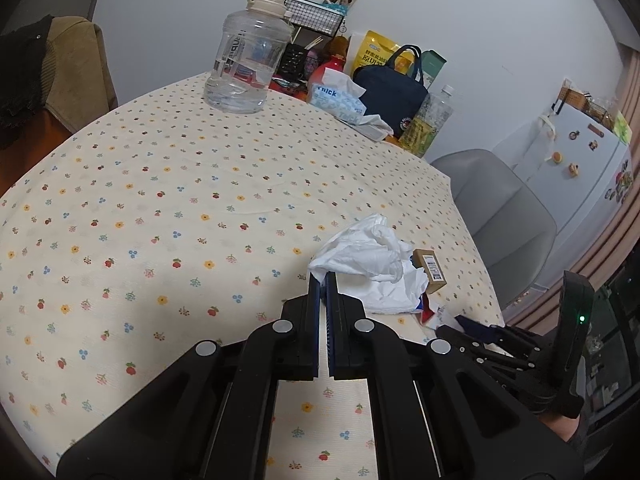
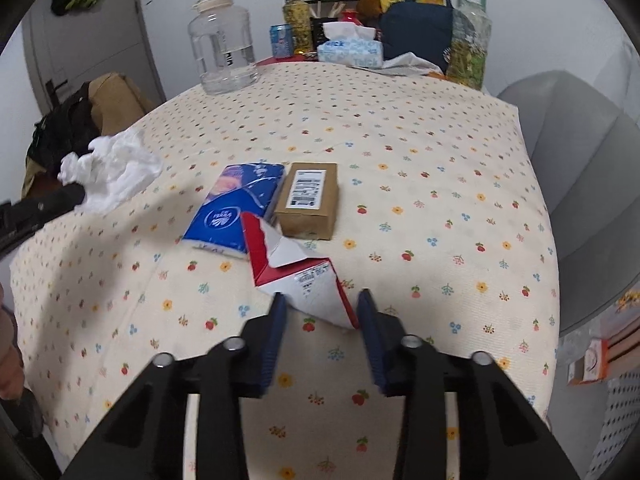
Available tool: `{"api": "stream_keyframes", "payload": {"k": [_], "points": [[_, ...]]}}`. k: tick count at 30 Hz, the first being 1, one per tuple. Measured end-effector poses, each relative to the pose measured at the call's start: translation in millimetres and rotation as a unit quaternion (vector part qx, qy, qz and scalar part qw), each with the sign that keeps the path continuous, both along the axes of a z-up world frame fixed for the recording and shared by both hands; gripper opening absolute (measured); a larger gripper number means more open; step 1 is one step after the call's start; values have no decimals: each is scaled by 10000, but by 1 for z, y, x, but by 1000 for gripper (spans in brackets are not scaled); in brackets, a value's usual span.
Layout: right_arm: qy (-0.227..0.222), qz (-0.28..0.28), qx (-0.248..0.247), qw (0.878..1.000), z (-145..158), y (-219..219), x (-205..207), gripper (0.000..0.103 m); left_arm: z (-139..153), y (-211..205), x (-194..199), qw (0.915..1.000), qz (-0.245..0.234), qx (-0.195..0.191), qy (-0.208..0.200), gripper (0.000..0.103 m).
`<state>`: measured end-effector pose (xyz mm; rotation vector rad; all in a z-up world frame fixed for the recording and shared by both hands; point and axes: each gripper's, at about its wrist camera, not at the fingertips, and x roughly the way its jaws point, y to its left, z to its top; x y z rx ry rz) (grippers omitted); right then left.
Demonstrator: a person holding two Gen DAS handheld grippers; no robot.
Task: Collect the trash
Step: 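Lift both items and carry them over the white bin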
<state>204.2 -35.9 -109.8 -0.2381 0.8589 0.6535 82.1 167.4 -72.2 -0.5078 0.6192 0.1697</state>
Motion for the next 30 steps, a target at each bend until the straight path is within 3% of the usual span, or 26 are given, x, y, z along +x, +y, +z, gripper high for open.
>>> {"api": "stream_keyframes", "payload": {"k": [6,10,30], "points": [[94,-9,202,9997,7,-8,-4,7,6,-6,0,10000,-69,31,-54,3],[64,-72,362,9993,14,-20,-10,3,13,-14,3,9998,-175,61,-123,3],[-199,-898,1210,9884,52,-131,-28,3,49,-101,44,9919,-1142,387,-387,3]]}}
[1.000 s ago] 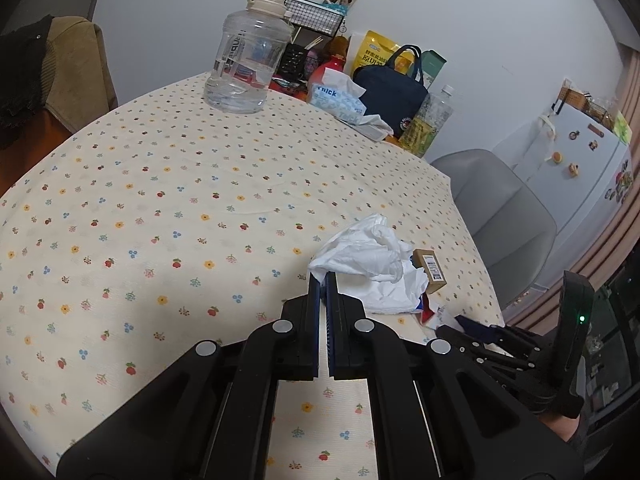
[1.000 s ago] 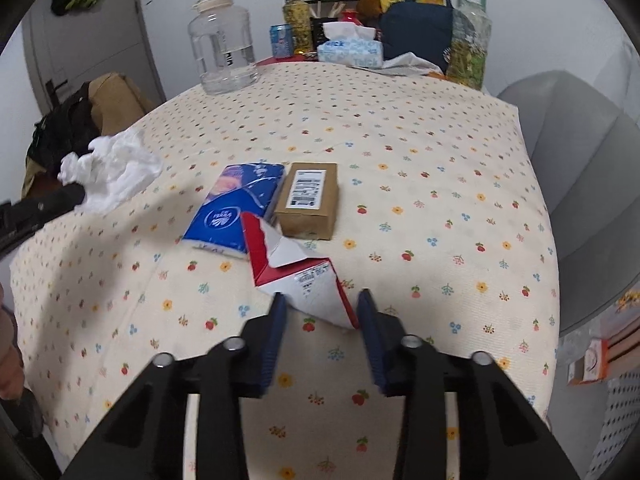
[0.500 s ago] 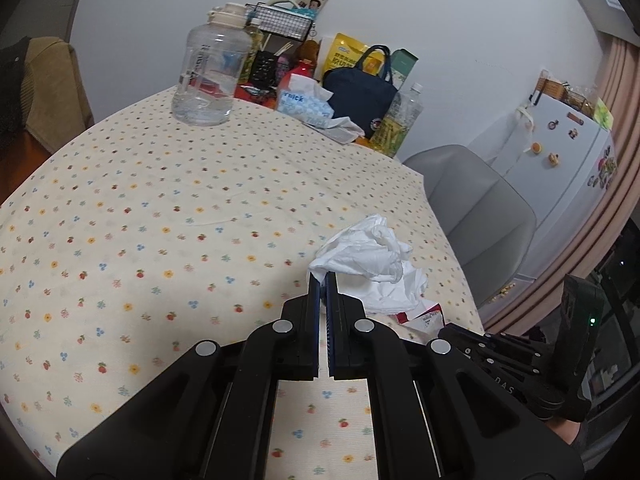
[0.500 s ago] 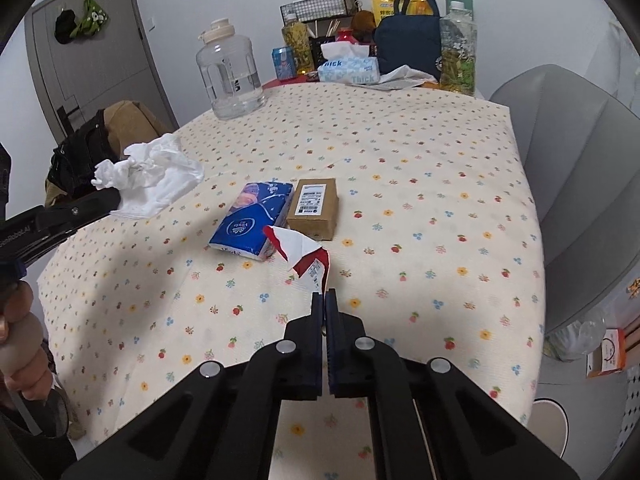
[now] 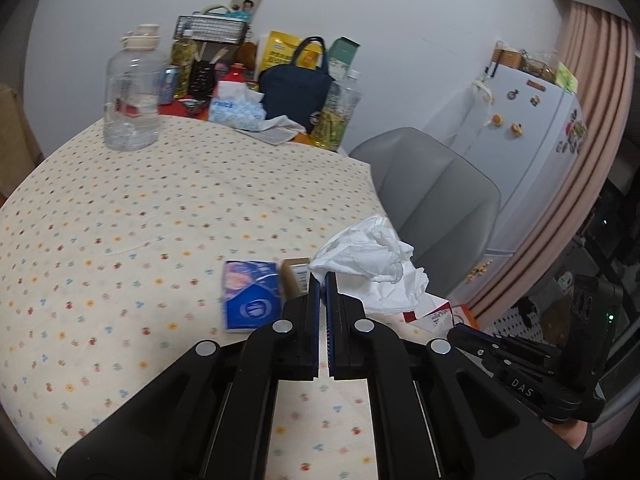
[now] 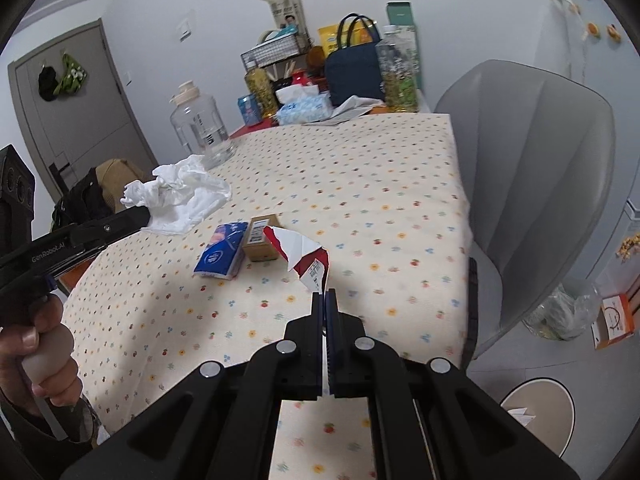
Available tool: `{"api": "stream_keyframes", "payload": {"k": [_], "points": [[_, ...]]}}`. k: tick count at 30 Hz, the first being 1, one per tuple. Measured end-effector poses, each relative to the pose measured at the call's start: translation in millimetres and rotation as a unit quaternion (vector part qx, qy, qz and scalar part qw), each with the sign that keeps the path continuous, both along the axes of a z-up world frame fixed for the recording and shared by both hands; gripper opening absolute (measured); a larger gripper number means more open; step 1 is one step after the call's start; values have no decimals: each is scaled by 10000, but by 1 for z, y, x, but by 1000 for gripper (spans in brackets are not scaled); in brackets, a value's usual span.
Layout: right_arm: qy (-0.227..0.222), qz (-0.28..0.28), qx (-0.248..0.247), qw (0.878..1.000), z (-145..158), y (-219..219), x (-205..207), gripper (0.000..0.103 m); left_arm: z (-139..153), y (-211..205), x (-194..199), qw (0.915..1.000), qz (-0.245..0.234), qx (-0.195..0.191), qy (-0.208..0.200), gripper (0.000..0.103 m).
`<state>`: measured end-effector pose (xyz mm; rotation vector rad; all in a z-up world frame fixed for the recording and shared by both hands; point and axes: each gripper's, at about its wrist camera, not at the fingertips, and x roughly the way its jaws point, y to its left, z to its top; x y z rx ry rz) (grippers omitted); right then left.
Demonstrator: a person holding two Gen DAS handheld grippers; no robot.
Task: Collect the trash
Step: 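Lift both items and carry them over the white bin, then open the right gripper to drop the red-white paper while the left gripper releases the tissue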
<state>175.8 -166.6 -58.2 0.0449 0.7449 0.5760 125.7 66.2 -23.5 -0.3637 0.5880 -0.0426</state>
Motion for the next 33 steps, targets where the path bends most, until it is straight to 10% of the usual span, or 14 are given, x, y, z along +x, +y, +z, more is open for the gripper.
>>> {"api": "stream_keyframes", "payload": {"k": [18,33], "points": [[104,-1507,224,9883,-16,-148,0,3,-5,-148,75,9896,-1392,263,264,3],[548,-2552,359,9647,-70,-264,-1,3,-40,-291,112,9624,-2543,642,713,3]]}}
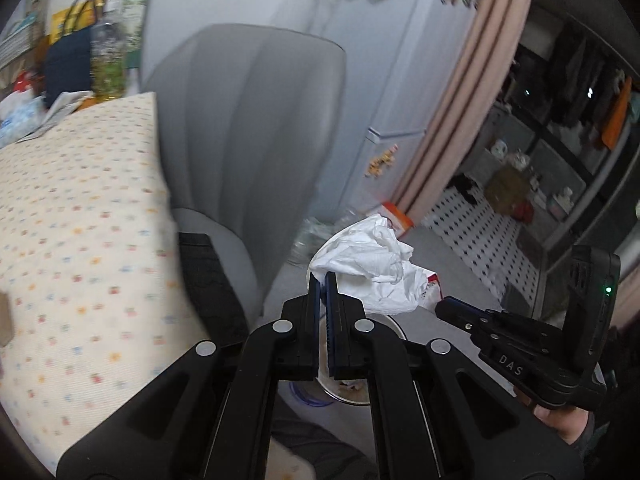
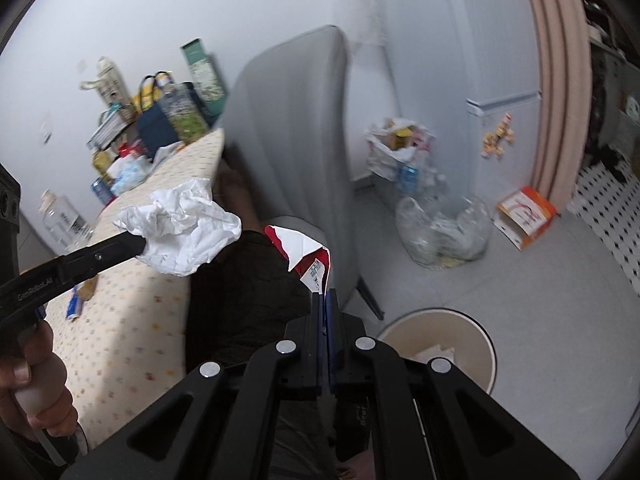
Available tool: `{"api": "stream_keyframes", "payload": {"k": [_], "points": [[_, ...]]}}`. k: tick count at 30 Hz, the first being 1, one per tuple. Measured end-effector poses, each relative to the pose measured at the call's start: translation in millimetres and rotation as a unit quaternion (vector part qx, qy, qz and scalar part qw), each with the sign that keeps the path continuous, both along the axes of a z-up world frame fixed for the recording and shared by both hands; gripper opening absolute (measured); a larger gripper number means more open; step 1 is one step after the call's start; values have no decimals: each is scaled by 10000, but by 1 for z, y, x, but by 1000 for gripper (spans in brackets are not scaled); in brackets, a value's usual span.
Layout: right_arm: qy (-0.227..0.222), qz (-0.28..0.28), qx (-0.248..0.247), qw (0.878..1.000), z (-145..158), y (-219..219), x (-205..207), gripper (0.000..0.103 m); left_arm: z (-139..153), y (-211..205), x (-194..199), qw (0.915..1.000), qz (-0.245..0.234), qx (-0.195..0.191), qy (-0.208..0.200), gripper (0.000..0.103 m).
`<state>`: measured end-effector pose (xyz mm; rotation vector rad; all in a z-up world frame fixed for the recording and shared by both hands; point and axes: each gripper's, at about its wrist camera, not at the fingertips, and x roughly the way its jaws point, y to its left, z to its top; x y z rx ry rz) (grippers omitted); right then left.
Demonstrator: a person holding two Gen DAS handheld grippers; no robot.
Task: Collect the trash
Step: 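Open the right gripper to drop the red-white paper while the left gripper releases the tissue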
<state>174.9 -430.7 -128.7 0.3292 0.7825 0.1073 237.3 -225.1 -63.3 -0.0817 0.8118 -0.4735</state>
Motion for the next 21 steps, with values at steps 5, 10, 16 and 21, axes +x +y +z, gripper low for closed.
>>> {"api": "stream_keyframes", "payload": {"k": [5,10,16,21], "points": [[215,-273,71,9994,-25,-28,-2,3,-20,-32,9,9994,-235,151,221,3],[496,-516,155,9973,-55,-53,-2,3,-40,-55,18,9980,-367,309,410,3],[800,-751,202,9938,-88,-75,0,6,-62,-77,23,9956,-554,455,602,3],[960,-887,403,9906,-111,-88,2,40,-75,-92,26,9931,-675,618,729,3]]}}
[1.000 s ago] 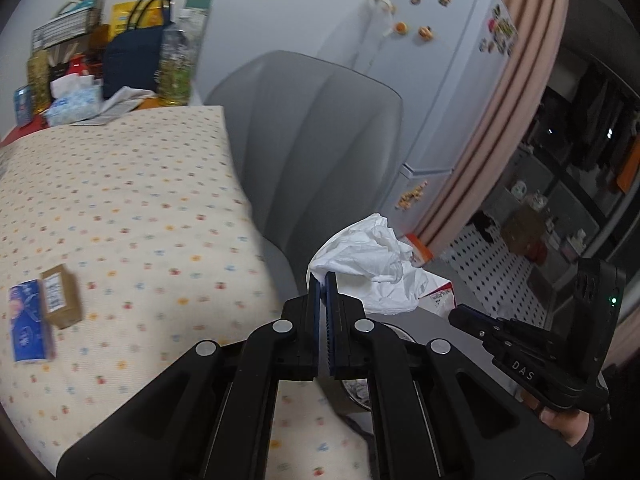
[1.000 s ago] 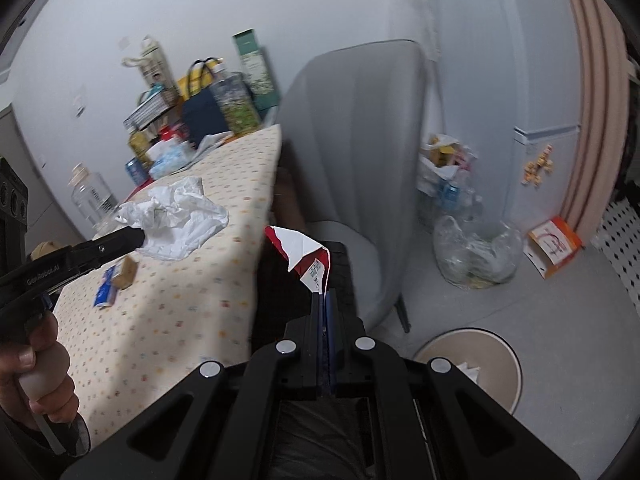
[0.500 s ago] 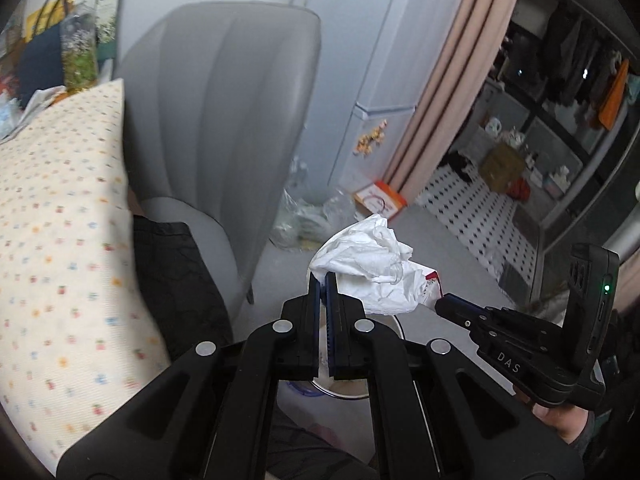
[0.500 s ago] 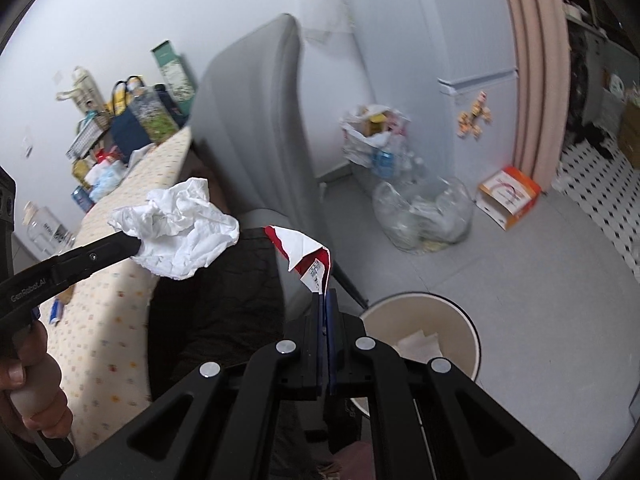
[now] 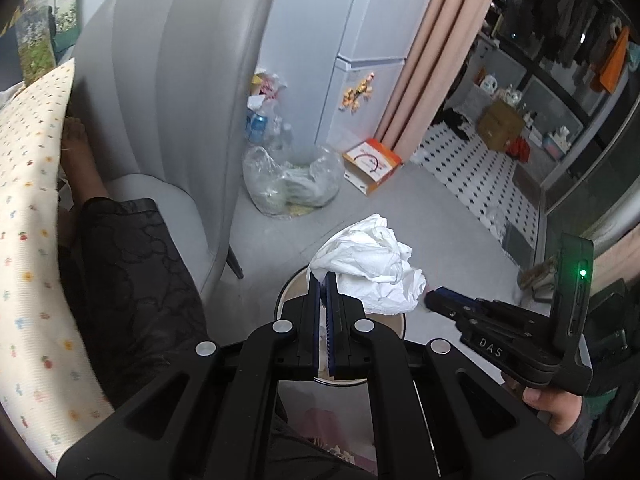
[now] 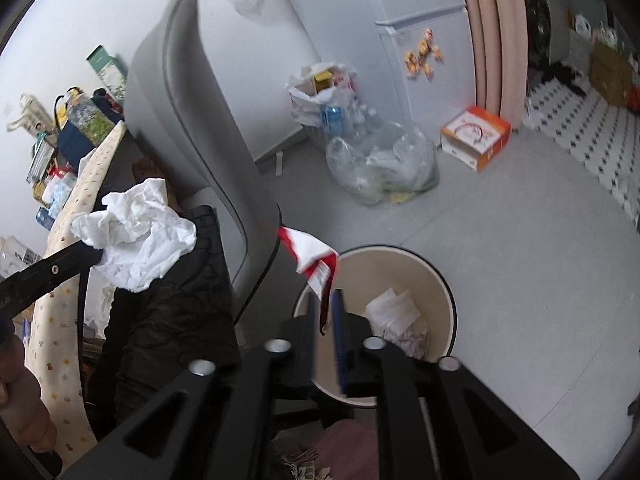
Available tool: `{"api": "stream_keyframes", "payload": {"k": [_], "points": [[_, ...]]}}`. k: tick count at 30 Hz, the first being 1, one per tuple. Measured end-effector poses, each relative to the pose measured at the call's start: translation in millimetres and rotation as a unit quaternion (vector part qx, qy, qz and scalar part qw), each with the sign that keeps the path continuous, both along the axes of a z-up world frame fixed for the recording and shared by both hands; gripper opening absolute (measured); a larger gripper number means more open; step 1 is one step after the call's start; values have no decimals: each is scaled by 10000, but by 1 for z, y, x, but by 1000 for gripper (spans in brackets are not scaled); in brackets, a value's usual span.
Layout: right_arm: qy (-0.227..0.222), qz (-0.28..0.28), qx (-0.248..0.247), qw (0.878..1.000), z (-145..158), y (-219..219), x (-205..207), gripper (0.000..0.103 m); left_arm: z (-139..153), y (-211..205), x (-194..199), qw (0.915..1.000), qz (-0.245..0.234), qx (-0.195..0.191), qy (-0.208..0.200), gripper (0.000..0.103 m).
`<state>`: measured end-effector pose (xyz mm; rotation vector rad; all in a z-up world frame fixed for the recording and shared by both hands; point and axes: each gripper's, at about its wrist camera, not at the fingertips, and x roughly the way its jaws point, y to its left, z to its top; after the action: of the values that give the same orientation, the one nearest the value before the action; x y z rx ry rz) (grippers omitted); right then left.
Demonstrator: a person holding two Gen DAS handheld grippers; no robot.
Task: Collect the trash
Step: 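Open the right gripper to drop the red-white paper while the left gripper releases the tissue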
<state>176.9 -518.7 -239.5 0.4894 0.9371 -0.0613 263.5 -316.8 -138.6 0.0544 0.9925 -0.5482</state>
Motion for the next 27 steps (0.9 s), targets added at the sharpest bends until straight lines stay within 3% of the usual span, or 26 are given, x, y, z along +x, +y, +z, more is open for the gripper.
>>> {"api": "stream_keyframes", "payload": {"k": [1,6,12,18,19,20,22,27], "points": [[-26,-54,-43,10000,-1,-1,-3,53,-1,-3,0,10000,-18,22,5,3],[-42,-172,-36,9998,-1,-13,-10,54,-8,-12,1,9999,-50,90,86,3],[-234,-487,-171,9984,19,-31,-25,68,-15,-27,0,9995,-238,140,168,4],[-304,-752,-365,9960,34,-51,-44,71,-27,-48,-1,9978,-488,105,439,7],[-311,-782,-380,9957,37,-52,-45,71,-30,-51,-1,9970,-547,95,533,18],[-331,-815,-399,9953,40,-54,-47,71,-32,-51,-1,9965,-572,29,612,43],[-370,-854,-424,9948,44,-57,-51,71,-30,-48,-2,9964,-542,-224,605,69],[-461,-787,-496,9946,57,-48,-49,72,-11,-41,-8,9967,-572,-401,410,82]]}}
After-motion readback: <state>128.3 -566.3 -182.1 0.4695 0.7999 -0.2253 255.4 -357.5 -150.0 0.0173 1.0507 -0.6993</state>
